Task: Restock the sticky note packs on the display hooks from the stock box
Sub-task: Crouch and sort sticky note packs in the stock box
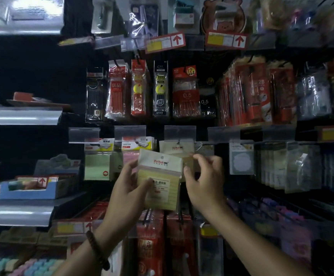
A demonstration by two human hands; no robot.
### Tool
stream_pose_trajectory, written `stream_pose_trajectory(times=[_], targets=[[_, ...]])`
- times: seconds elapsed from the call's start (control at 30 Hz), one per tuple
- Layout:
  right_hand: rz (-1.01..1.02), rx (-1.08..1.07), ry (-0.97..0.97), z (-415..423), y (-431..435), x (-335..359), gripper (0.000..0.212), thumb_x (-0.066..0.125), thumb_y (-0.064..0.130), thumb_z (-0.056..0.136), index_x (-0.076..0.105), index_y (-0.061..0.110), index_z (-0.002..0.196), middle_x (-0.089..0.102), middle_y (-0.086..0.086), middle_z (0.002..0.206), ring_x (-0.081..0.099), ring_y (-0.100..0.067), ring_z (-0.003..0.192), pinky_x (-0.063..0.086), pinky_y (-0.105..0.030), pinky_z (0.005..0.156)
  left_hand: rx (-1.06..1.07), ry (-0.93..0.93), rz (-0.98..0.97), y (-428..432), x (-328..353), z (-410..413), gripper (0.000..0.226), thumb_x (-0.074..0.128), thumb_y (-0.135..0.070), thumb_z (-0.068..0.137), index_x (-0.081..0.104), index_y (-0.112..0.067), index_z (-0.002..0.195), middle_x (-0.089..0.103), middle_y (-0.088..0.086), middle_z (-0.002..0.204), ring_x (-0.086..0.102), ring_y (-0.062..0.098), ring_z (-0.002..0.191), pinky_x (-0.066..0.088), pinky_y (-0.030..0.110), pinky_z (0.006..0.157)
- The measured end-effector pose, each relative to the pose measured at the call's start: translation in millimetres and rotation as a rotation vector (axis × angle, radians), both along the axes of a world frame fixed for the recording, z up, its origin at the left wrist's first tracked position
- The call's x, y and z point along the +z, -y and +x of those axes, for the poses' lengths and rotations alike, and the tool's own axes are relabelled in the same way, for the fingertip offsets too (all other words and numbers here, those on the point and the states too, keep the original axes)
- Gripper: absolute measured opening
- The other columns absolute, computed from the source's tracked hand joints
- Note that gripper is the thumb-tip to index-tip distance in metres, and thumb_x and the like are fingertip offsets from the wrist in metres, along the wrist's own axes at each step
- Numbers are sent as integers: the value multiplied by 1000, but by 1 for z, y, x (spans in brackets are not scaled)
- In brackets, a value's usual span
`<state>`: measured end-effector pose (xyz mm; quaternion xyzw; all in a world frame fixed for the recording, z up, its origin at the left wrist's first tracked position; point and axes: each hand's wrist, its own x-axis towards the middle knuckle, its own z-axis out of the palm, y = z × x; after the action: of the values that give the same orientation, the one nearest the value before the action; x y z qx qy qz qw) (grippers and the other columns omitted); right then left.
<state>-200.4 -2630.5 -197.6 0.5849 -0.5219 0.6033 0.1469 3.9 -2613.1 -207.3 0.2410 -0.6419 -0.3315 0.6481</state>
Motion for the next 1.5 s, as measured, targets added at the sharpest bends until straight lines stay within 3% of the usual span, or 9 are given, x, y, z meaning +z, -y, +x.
stream_pose_trajectory(times=[0.1, 0.17, 0.33, 0.47, 0.63, 0.93, 1.23, 1.37, 1.5], targets=[[-55, 199, 8, 6, -17, -16, 35, 62, 48, 96, 61, 38, 130, 46, 16, 116, 57, -6, 106, 52, -18, 81, -32, -39, 35, 2, 3, -8, 39, 65, -8, 102, 57, -30, 134, 80, 3, 111, 80, 21, 99, 66, 36, 75], [-43, 287, -51, 7, -23, -27, 44, 61, 51, 95, 60, 43, 138, 53, 25, 122, 59, 1, 113, 56, -21, 87, -68, -63, 57, 4, 4, -15, 40, 66, -9, 101, 57, -26, 136, 81, 6, 112, 79, 23, 101, 65, 45, 83], [-73, 557, 183, 2, -20, -27, 48, 73, 9, 98, 67, 33, 139, 68, 19, 137, 66, -1, 124, 60, -36, 101, -12, -27, 7, 11, 5, -29, 47, 72, -12, 98, 55, -32, 136, 78, 5, 117, 78, 16, 102, 66, 40, 83], [-137, 605, 273, -3, -19, -15, 50, 70, 2, 99, 67, 31, 139, 70, 13, 135, 69, -2, 120, 62, -28, 95, 161, 82, -150, 17, 6, -30, 80, 74, -3, 95, 35, -40, 155, 70, -5, 114, 75, 5, 99, 65, 26, 78], [-167, 609, 300, -2, -12, -3, 49, 68, 0, 99, 66, 26, 140, 69, 20, 132, 67, 2, 120, 59, -21, 94, 290, 274, -334, 25, 9, -31, 73, 72, -3, 97, 46, -36, 156, 62, -12, 127, 67, -1, 104, 62, 20, 82], [-99, 620, 298, -5, 0, 0, 49, 66, 2, 101, 64, 26, 143, 70, 11, 135, 69, -7, 120, 63, -37, 95, 338, 400, -347, 39, 12, -32, 78, 73, -18, 98, 34, -42, 161, 48, -17, 126, 54, -10, 106, 51, 5, 84], [-131, 640, 315, -7, -4, 3, 50, 65, 0, 100, 63, 22, 144, 74, 16, 122, 73, -7, 111, 65, -31, 84, 306, 523, -347, 50, 22, -26, 92, 64, -51, 81, 19, -53, 162, 36, -20, 152, 43, 13, 143, 54, 45, 111], [-63, 541, 277, -6, 3, 6, 50, 65, 3, 100, 60, 24, 145, 72, 12, 120, 73, -4, 103, 65, -30, 79, 360, 581, -300, 56, 27, -29, 90, 71, -38, 88, 22, -49, 162, 35, -17, 156, 43, 18, 142, 53, 48, 112], [54, 252, 99, -3, 8, 7, 60, 73, 19, 97, 53, 36, 151, 55, 8, 129, 62, -2, 100, 50, -8, 78, 547, 686, -336, 54, 24, -33, 83, 71, -32, 93, 26, -50, 160, 46, 2, 145, 50, 23, 128, 52, 44, 109]])
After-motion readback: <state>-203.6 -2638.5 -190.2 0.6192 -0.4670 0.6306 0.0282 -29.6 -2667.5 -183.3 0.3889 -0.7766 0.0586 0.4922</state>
